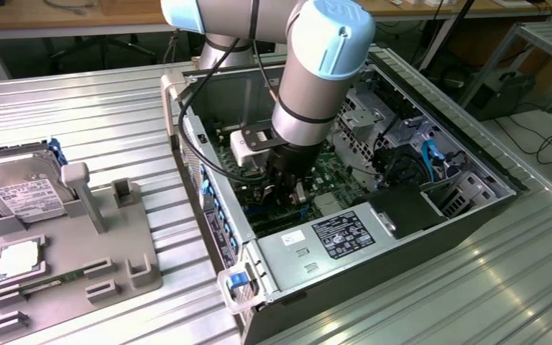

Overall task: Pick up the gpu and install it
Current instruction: 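Insert the gpu into the slot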

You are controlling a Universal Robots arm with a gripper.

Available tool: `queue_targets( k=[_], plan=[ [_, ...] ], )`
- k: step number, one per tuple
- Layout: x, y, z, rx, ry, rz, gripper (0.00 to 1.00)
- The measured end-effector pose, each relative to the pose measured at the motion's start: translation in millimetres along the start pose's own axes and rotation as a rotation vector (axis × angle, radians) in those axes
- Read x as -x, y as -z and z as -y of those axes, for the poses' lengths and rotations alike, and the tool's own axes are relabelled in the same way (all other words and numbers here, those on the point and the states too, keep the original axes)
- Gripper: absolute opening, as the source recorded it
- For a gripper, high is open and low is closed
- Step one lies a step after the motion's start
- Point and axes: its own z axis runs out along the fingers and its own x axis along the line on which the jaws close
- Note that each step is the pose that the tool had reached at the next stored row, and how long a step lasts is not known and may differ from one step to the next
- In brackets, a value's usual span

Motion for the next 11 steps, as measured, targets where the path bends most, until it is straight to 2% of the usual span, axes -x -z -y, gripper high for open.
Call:
queue_targets(
  k=[6,7,8,9,10,11],
  plan=[
    [0.0,0.0,0.0,-0.0001,0.0,0.0001,0.28],
    [0.1,-0.1,0.0,-0.0005,0.0,0.0009,0.28],
    [0.4,-1.6,0.0,-0.0021,0.0,0.0044,0.29],
    [0.2,-0.5,-0.1,-0.0012,0.0,0.0014,0.29],
    [0.2,-0.3,0.0,-0.0013,0.0,0.001,0.35],
    [0.1,0.7,-0.1,-0.0004,0.0,-0.001,0.35]
  ],
)
